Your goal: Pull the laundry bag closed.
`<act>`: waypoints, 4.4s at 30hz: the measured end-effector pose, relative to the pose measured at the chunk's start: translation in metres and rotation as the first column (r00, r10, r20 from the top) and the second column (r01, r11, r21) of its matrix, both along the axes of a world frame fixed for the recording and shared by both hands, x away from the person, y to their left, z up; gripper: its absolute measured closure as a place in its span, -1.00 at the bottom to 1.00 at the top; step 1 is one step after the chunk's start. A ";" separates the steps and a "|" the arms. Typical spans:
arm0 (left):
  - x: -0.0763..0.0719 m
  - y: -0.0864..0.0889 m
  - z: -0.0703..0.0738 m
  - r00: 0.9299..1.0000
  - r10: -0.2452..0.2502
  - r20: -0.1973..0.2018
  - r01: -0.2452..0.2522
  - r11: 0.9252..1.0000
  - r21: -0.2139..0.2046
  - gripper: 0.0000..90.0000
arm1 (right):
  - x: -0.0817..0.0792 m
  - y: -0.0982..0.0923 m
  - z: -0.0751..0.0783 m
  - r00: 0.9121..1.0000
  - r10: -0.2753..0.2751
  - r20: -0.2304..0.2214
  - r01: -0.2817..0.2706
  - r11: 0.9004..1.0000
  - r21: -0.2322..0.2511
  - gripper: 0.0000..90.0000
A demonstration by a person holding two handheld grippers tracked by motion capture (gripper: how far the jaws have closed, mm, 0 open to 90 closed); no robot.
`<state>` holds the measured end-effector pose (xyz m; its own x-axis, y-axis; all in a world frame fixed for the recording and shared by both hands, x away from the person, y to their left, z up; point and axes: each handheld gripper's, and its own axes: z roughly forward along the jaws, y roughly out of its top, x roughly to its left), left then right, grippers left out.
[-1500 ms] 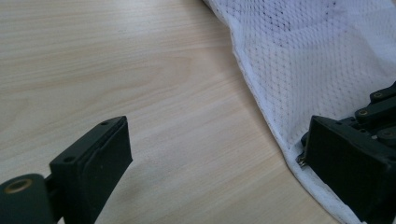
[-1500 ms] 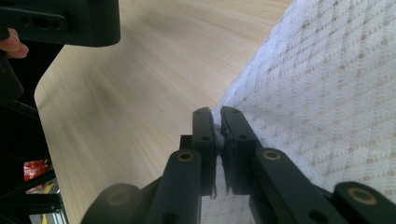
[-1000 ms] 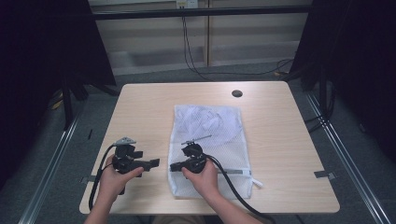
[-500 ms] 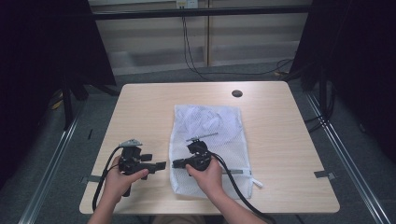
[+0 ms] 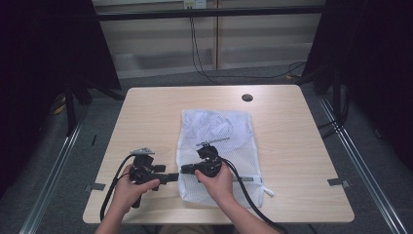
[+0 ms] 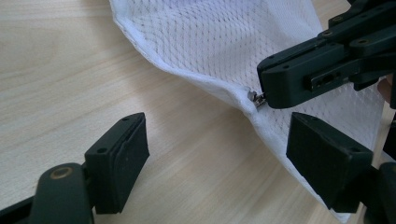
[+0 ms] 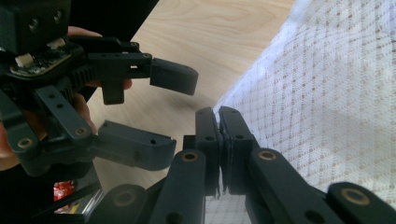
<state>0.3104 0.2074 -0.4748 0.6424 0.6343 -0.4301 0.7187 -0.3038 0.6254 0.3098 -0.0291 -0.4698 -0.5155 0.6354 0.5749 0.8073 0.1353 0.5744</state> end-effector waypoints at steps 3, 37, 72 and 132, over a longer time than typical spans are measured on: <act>0.000 -0.002 -0.001 1.000 -0.009 -0.009 0.009 1.000 -0.009 -0.53 | 0.000 0.000 0.001 1.000 -0.004 0.001 0.004 1.000 0.003 0.93; 0.004 -0.024 -0.009 0.991 -0.100 -0.092 0.089 0.989 -0.119 0.48 | -0.001 0.002 0.007 1.000 -0.005 0.021 0.005 1.000 0.027 0.93; 0.004 -0.024 -0.002 0.988 -0.032 -0.153 0.012 0.991 -0.133 0.95 | -0.001 -0.016 0.009 1.000 0.001 0.001 -0.001 0.999 0.048 0.93; 0.005 -0.018 -0.001 0.984 -0.006 -0.177 -0.018 0.991 -0.136 0.96 | -0.002 -0.052 0.001 1.000 -0.010 -0.016 0.011 1.000 0.015 0.93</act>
